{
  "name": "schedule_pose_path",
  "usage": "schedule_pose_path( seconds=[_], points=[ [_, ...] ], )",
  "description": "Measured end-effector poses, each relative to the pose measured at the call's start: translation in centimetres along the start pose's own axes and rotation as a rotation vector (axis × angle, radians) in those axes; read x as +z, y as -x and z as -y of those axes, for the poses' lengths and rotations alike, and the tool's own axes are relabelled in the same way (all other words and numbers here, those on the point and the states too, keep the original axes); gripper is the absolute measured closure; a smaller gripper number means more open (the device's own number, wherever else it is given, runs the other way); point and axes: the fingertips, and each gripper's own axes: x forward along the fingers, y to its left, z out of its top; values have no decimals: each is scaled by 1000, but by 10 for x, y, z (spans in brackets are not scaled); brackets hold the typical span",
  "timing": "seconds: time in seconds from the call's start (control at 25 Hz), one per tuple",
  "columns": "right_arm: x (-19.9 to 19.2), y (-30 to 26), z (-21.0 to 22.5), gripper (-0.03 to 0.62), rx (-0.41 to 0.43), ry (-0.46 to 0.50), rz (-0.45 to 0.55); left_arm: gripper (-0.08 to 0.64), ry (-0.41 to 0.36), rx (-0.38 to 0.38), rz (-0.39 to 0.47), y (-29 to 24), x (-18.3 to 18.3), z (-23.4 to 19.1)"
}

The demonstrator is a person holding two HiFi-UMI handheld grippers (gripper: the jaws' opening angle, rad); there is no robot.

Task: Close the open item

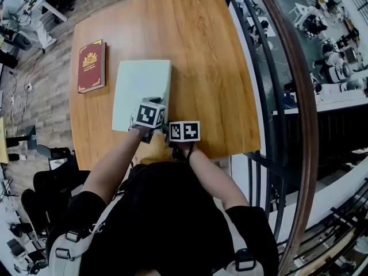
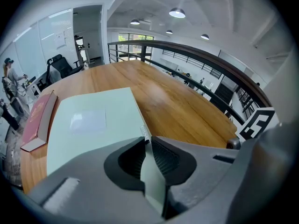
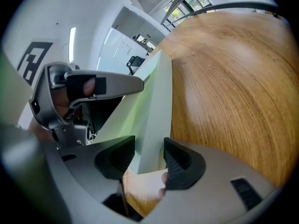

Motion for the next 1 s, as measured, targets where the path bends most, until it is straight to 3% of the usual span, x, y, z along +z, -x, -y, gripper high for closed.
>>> schedule_pose_path(
  seconds=[0.2, 0.44, 0.52, 0.72, 1.0],
  points=[
    [1, 1, 0, 402, -14, 23, -9, 511, 4, -20, -17, -4, -1, 3],
    [1, -1, 1, 402, -26, 35, -14, 480, -69, -45, -78, -16, -6, 6],
    [1, -1, 2, 402, -30, 31, -12, 472, -50, -52, -78, -19, -8, 7],
    [1, -1, 4, 400, -36, 20, -4, 518, 108, -138, -59, -21, -8, -3],
    [3, 12, 7, 403, -66, 54, 28, 522, 36, -111, -21, -20, -8, -2]
  ],
)
